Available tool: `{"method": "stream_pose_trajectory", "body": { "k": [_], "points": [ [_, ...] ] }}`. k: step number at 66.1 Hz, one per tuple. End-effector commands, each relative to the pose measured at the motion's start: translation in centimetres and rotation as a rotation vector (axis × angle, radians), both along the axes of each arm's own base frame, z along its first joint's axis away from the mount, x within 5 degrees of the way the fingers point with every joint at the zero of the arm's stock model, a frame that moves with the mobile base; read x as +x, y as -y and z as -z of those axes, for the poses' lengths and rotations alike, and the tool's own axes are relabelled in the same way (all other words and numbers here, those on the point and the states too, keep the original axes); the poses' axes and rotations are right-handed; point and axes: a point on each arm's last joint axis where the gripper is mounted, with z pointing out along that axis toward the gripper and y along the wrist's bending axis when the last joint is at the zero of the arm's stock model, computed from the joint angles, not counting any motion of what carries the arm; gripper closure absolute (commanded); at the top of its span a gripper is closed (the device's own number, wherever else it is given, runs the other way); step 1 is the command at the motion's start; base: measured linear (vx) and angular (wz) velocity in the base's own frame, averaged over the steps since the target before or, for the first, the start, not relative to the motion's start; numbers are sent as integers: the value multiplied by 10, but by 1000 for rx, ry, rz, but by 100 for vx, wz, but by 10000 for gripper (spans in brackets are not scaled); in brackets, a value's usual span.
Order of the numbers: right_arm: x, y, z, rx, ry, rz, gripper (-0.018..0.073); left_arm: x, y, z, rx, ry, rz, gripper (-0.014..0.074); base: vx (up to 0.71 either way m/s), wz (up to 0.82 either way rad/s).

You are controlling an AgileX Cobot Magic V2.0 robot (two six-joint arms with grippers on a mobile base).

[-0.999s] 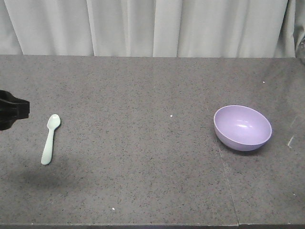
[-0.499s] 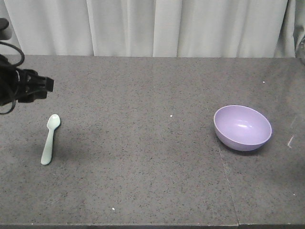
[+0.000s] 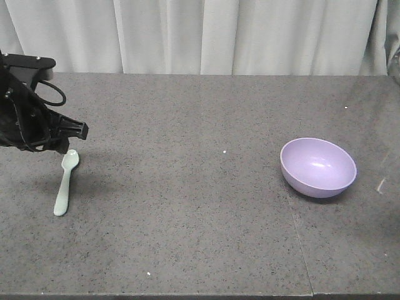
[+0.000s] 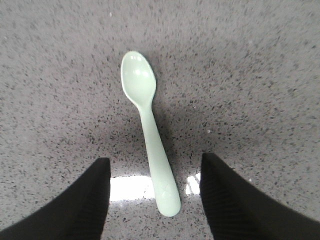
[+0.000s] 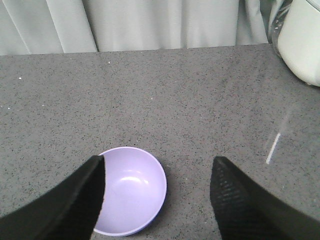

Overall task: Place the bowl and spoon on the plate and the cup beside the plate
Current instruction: 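Move the left gripper down over the pale green spoon, then close the left gripper on the spoon handle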

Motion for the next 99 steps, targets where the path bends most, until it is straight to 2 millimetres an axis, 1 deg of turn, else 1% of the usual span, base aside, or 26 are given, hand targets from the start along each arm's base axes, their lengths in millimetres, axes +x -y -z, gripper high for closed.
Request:
{"method": "stream_pose_trajectory", "body": {
  "k": [1, 13, 29, 48, 58, 67, 83, 99],
  "points": [
    [-2, 1, -16, -18, 93, 3, 104, 4, 1, -13, -10, 65, -4, 202, 0, 0],
    [-2, 1, -15, -18, 90, 3, 104, 13, 3, 5, 2, 9, -7, 202, 0, 0],
    [-2, 0, -15, -17, 80, 2, 104, 22, 5, 21, 11, -29, -6, 202, 0, 0],
    [-3, 0, -14, -16, 73, 1, 104, 27, 5, 35, 24, -68, -5, 202, 0, 0],
    [-3, 0, -14, -16, 71, 1, 104, 31, 0, 42, 31, -90, -23, 202, 0, 0],
    [-3, 0, -14, -16, 70, 1, 104, 33, -8, 45, 22, -105, -49, 202, 0, 0],
    [-3, 0, -14, -16, 71, 1, 104, 35, -6, 52, 2, -127, -52, 202, 0, 0],
    [-3, 0, -14, -16, 70, 1, 104, 36, -5, 52, -8, -115, -52, 202, 0, 0]
  ]
}}
